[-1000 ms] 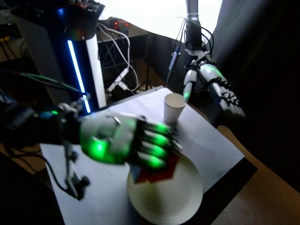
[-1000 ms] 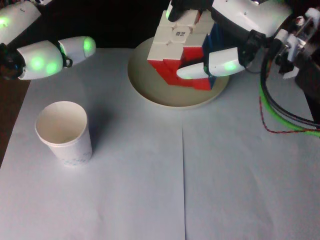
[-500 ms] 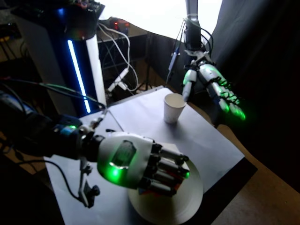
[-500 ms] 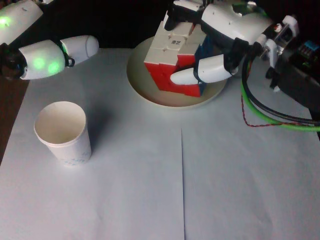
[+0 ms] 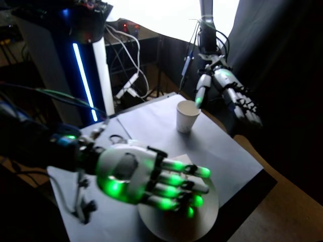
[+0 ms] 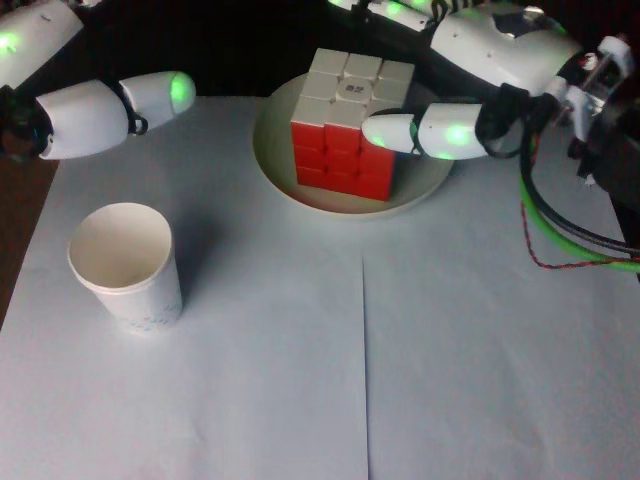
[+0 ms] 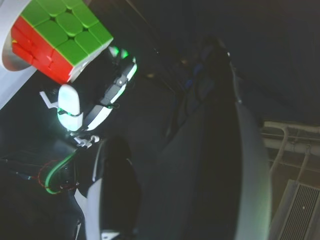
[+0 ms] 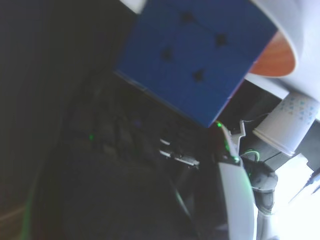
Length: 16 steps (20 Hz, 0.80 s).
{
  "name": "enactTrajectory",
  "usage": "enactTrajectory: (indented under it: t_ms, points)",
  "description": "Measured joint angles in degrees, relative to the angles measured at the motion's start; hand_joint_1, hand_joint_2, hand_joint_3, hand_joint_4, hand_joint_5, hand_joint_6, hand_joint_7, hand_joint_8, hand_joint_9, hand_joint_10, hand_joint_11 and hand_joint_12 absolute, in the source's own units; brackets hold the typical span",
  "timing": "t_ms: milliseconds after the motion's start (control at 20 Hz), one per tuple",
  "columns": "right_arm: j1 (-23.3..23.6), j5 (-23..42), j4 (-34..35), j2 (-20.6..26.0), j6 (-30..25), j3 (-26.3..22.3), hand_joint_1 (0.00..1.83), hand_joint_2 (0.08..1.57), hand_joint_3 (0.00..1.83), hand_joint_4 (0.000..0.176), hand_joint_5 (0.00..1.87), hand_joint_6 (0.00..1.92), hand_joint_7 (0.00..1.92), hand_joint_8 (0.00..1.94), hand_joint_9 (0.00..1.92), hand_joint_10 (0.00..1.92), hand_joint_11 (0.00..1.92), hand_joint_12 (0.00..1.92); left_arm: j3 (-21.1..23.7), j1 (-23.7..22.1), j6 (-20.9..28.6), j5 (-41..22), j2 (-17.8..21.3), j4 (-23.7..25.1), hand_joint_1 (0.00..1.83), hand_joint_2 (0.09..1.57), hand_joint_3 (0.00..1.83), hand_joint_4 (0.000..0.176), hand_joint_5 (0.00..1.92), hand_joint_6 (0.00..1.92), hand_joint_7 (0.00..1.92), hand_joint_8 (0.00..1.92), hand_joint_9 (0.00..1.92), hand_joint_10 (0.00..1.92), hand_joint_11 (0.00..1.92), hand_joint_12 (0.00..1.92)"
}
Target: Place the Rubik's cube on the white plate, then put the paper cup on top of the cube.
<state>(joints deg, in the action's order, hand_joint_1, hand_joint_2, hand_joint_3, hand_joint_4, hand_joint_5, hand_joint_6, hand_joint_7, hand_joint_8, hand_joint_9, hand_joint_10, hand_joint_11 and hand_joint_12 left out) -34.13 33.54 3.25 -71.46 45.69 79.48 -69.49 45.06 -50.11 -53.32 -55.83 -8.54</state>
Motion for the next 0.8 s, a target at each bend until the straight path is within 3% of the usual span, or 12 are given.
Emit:
enactTrajectory:
  t_ms: [50,100,150,200,300,350,400,450,600,700,750,800]
  points:
    - [0.0,0.0,0.1,1.2,2.0,-1.6,0.54,1.16,0.0,0.082,0.0,0.0,0.0,0.0,0.05,0.03,0.01,0.35,0.2,0.3,0.0,-0.1,0.0,-0.1,0.35,1.28,0.0,0.097,0.01,0.0,0.0,0.0,0.0,0.0,0.0,0.46]
    - [0.0,0.0,0.1,2.7,3.7,-3.4,0.55,1.14,0.0,0.066,0.0,0.0,0.0,0.0,0.08,0.07,0.0,0.64,0.4,0.4,0.1,0.0,0.1,-0.1,0.35,1.28,0.0,0.076,0.03,0.0,0.0,0.0,0.0,0.0,0.0,0.54]
    - [-0.1,0.7,-0.1,4.2,4.9,-5.1,0.54,1.14,0.0,0.072,0.0,0.0,0.0,0.0,0.08,0.08,0.0,0.77,0.8,0.5,0.0,-0.2,0.4,-0.1,0.33,1.27,0.0,0.08,0.03,0.0,0.0,0.0,0.0,0.0,0.0,0.46]
    - [-0.9,3.4,-0.3,6.2,5.2,-7.4,0.55,1.13,0.0,0.079,0.0,0.0,0.0,0.0,0.0,0.24,0.0,1.17,1.0,0.5,0.1,-0.8,0.8,0.1,0.36,1.25,0.0,0.092,0.05,0.0,0.0,0.0,0.0,0.0,0.0,0.52]
    - [-3.8,7.8,-0.2,9.6,5.3,-10.8,0.65,1.17,0.01,0.079,0.04,0.01,0.0,0.0,0.0,0.28,0.0,1.01,1.6,1.0,0.1,-1.9,1.4,-0.3,0.4,1.22,0.0,0.093,0.04,0.0,0.0,0.0,0.0,0.0,0.0,0.46]
    - [-6.2,9.5,-0.2,11.9,5.3,-12.9,0.6,1.16,0.0,0.011,0.06,0.01,0.08,0.01,0.0,0.53,0.0,1.08,1.9,1.5,0.1,-2.3,1.8,-0.3,0.45,1.21,0.0,0.079,0.06,0.0,0.0,0.0,0.0,0.0,0.0,0.34]
    - [-7.8,10.2,0.0,13.5,5.3,-14.5,0.57,1.15,0.0,0.0,0.06,0.01,0.14,0.03,0.0,0.63,0.0,1.14,2.5,1.8,0.1,-2.4,2.3,-0.2,0.47,1.22,0.0,0.077,0.05,0.0,0.0,0.0,0.0,0.0,0.0,0.21]
    - [-9.7,11.5,0.0,15.3,5.4,-16.3,0.59,1.18,0.01,0.0,0.06,0.0,0.17,0.03,0.0,0.61,0.0,1.03,3.1,2.4,0.0,-2.8,2.7,0.2,0.4,1.18,0.0,0.098,0.03,0.0,0.0,0.0,0.0,0.0,0.0,0.19]
    - [-13.7,16.5,0.0,18.6,5.4,-19.7,0.47,1.23,0.0,0.045,0.0,0.0,0.04,0.0,0.07,0.25,0.0,0.82,5.7,5.2,0.1,-5.7,4.2,1.3,0.39,1.15,0.0,0.101,0.02,0.0,0.0,0.0,0.0,0.0,0.0,0.2]
    - [-16.7,18.2,0.0,20.8,5.5,-22.2,0.37,1.22,0.0,0.068,0.0,0.0,0.0,0.0,0.0,0.0,0.0,0.29,7.3,7.3,0.0,-7.6,5.6,1.2,0.36,1.1,0.0,0.099,0.01,0.0,0.0,0.0,0.0,0.0,0.03,0.02]
    - [-17.6,18.5,0.3,21.4,6.7,-23.1,0.36,1.2,0.0,0.071,0.0,0.0,0.0,0.0,0.0,0.0,0.0,0.09,7.7,8.0,0.1,-8.5,6.0,1.3,0.34,1.08,0.0,0.085,0.01,0.0,0.0,0.0,0.0,0.0,0.09,0.05]
    - [-19.0,18.4,3.4,22.9,12.5,-26.0,0.3,1.2,0.0,0.072,0.0,0.0,0.0,0.0,0.0,0.0,0.01,0.01,8.6,9.0,0.0,-9.7,6.7,1.2,0.33,1.07,0.0,0.092,0.0,0.0,0.0,0.0,0.0,0.0,0.0,0.4]
